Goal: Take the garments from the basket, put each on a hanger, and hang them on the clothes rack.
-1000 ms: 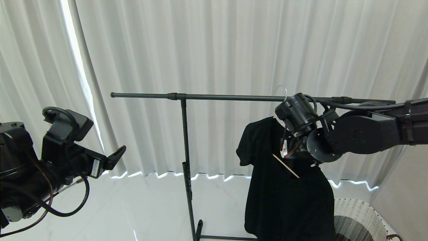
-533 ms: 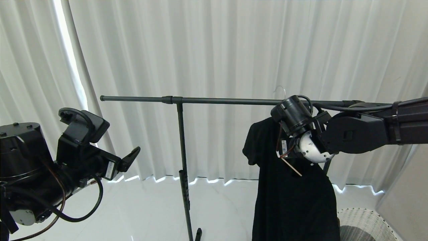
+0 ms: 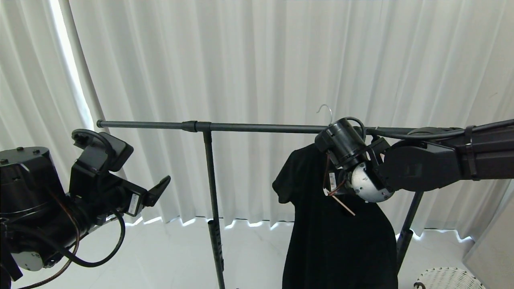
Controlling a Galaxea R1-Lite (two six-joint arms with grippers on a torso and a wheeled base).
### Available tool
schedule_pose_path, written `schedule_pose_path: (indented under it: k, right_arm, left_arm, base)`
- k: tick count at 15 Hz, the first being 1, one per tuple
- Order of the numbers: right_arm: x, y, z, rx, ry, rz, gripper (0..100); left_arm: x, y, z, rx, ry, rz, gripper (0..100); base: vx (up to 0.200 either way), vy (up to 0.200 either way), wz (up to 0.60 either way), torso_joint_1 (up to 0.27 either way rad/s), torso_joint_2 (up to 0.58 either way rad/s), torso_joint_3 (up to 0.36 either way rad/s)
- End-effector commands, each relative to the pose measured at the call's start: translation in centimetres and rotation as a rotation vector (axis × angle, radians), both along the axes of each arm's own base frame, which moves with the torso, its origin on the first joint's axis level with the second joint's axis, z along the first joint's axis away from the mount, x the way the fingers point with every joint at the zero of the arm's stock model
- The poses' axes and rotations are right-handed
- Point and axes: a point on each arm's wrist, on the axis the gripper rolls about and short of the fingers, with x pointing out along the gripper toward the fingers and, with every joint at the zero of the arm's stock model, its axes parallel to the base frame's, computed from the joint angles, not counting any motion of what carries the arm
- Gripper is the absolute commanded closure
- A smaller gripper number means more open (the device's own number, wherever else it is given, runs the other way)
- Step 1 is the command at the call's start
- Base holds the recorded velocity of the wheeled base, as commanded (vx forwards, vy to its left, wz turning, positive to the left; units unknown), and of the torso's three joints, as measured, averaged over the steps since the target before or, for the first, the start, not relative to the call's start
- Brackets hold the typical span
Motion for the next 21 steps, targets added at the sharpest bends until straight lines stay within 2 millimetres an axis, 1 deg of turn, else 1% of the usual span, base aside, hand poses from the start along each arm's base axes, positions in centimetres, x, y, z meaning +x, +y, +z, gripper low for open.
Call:
schedule_pose_path:
  k: [1,4,6,7,8,10,13,16,18,21]
  right_arm:
    - [-0.1,0.0,0.0,-0.001,0.0,0.003,100]
    - [0.8,-0.5,-0.6,-0.034,0.022,-0.001,100]
    - [1.9,-0.7,-1.1,-0.058,0.038,0.005,100]
    - [1.9,-0.7,-1.1,-0.058,0.039,0.006,100]
    - [3.6,-0.7,-1.4,-0.07,0.038,-0.003,100]
    - [4.6,-0.2,-1.7,-0.09,0.041,0.009,100]
    - [6.0,0.7,-3.0,-0.121,0.061,0.038,100]
    - [6.4,1.3,-4.4,-0.149,0.087,0.05,100]
    - [6.6,1.3,-4.7,-0.153,0.092,0.049,100]
    - [6.8,1.1,-4.5,-0.149,0.088,0.041,100]
  left_arm:
    - [0.0,-0.1,0.0,0.001,-0.002,-0.003,0]
    - [0.0,-0.1,0.1,0.001,-0.004,-0.006,0]
    - [-0.1,-0.1,0.2,0.0,-0.01,-0.006,0]
    - [-0.1,-0.1,0.2,0.0,-0.01,-0.005,0]
    - [-0.1,-0.1,0.4,-0.005,-0.029,-0.004,0]
    - [-0.2,-0.1,0.7,-0.009,-0.051,-0.004,0]
    - [-0.4,-0.1,0.9,-0.011,-0.064,-0.009,0]
    - [-0.7,-0.1,0.9,-0.014,-0.067,-0.012,0]
    - [-0.7,-0.1,0.9,-0.014,-0.068,-0.013,0]
    - [-0.8,-0.1,0.9,-0.015,-0.067,-0.018,0]
  base:
    - [0.0,0.0,0.0,0.0,0.0,0.0]
    - [0.0,0.0,0.0,0.0,0.0,0.0]
    - [0.0,0.0,0.0,0.0,0.0,0.0]
    - [0.0,0.0,0.0,0.0,0.0,0.0]
    - [0.0,0.0,0.0,0.0,0.0,0.0]
    - [0.0,0.0,0.0,0.0,0.0,0.0]
    - [0.0,0.0,0.0,0.0,0.0,0.0]
    - [0.0,0.0,0.0,0.0,0.0,0.0]
    - [0.0,0.0,0.0,0.0,0.0,0.0]
    - [0.0,0.0,0.0,0.0,0.0,0.0]
